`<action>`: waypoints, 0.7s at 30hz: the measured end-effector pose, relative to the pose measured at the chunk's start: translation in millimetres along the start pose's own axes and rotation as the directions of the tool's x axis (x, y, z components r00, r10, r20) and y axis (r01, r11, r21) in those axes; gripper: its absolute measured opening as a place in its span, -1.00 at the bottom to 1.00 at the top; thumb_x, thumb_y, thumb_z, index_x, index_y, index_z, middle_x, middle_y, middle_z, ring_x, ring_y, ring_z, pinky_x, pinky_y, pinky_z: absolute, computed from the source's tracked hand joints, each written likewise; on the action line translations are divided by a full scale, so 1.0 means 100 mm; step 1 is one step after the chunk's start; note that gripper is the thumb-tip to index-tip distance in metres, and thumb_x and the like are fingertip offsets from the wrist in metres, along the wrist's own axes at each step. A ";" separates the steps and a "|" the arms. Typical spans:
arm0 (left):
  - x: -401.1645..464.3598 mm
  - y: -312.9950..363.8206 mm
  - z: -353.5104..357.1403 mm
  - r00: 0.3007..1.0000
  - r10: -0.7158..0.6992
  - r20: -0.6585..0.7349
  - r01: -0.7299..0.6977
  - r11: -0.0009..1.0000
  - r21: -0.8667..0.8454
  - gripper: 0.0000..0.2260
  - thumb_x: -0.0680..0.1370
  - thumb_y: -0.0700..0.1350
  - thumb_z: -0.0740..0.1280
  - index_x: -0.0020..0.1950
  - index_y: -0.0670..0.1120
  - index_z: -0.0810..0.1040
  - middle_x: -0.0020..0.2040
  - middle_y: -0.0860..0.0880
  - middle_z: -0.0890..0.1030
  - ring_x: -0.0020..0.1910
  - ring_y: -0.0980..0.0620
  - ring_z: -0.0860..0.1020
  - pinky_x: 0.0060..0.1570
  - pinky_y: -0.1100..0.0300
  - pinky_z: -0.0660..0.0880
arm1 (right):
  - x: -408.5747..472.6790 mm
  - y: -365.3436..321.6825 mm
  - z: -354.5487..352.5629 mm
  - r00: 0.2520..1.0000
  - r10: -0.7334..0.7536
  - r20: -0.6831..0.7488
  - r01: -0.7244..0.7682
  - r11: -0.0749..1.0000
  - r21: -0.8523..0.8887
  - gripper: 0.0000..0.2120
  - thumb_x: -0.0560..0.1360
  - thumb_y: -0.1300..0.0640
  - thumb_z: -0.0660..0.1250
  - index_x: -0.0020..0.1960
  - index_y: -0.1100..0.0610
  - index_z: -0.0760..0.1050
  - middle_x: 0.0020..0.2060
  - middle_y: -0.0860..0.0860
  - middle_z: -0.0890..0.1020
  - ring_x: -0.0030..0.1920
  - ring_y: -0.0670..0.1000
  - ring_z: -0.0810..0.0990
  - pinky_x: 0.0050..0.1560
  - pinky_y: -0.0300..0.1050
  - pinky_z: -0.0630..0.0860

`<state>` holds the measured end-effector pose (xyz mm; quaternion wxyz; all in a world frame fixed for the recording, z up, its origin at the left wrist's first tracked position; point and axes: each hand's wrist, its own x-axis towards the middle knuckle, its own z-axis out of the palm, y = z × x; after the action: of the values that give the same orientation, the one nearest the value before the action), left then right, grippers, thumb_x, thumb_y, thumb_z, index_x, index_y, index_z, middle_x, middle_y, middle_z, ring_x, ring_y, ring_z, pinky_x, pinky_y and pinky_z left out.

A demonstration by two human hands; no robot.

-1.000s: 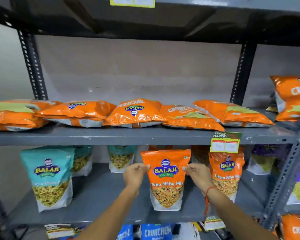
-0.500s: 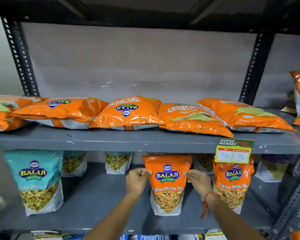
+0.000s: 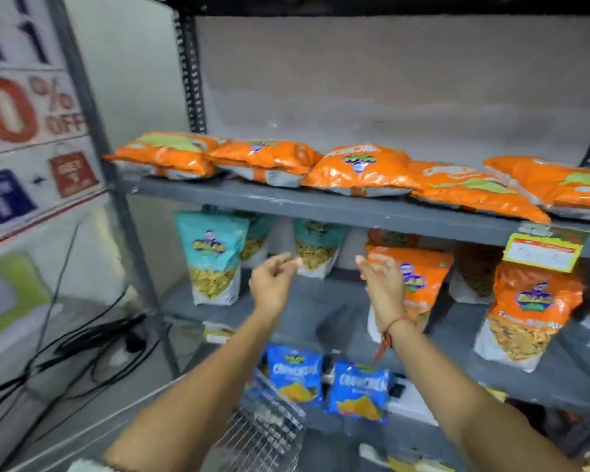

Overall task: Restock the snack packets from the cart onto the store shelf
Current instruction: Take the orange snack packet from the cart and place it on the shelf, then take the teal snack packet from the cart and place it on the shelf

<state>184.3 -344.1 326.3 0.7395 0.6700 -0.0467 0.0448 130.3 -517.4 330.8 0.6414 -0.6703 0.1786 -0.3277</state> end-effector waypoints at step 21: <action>-2.14 -2.25 -3.92 0.386 -0.509 -0.769 0.845 0.530 0.072 -0.77 0.50 -0.14 0.30 0.12 -0.06 0.63 0.04 -0.20 0.69 0.02 -0.20 0.63 0.05 0.04 0.56 | -2.50 2.28 2.67 0.316 0.549 0.774 0.092 0.794 -0.601 -0.63 0.41 0.51 0.31 0.20 0.42 0.38 -0.33 0.06 0.49 -0.35 -0.10 0.52 -0.16 -0.20 0.47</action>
<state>4.3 23.1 37.7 0.4689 0.7125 0.5213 -0.0275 169.7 -179.5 65.5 0.4477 -0.8496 -0.0330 0.2770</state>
